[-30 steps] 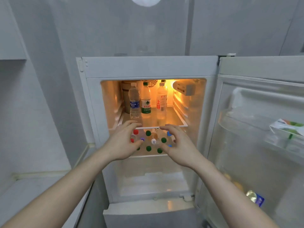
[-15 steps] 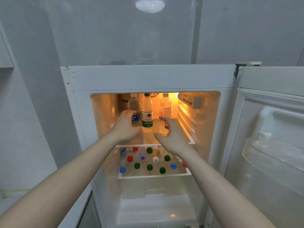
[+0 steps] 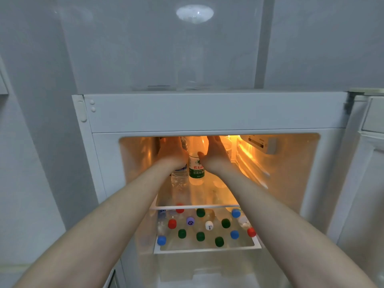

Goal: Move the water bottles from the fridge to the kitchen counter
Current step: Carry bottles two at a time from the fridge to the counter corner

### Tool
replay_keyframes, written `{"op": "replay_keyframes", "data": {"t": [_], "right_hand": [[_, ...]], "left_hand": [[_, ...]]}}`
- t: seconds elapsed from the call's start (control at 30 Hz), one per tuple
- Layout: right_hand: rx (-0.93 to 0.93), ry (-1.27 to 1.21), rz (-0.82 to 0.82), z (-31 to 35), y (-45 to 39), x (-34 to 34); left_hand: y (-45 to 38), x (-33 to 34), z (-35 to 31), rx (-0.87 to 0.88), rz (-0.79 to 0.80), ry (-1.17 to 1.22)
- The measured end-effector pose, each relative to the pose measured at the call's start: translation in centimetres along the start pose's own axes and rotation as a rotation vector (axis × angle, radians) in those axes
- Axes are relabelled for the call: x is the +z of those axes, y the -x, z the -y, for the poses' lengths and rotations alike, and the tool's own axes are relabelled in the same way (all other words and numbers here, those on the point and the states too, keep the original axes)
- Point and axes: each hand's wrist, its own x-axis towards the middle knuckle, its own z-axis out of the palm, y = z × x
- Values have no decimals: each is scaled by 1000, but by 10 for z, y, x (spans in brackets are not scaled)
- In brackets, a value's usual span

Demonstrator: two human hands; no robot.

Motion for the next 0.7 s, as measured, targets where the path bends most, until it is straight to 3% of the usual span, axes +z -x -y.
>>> {"op": "replay_keyframes", "data": {"t": [0.33,0.7], "right_hand": [[61,22,159,-13,-33,26],[91,-110,164,-17,-19,41]], "left_hand": [[-9,7,7,56,-12,-43],[1,-3,23,118,-50,-122]]}}
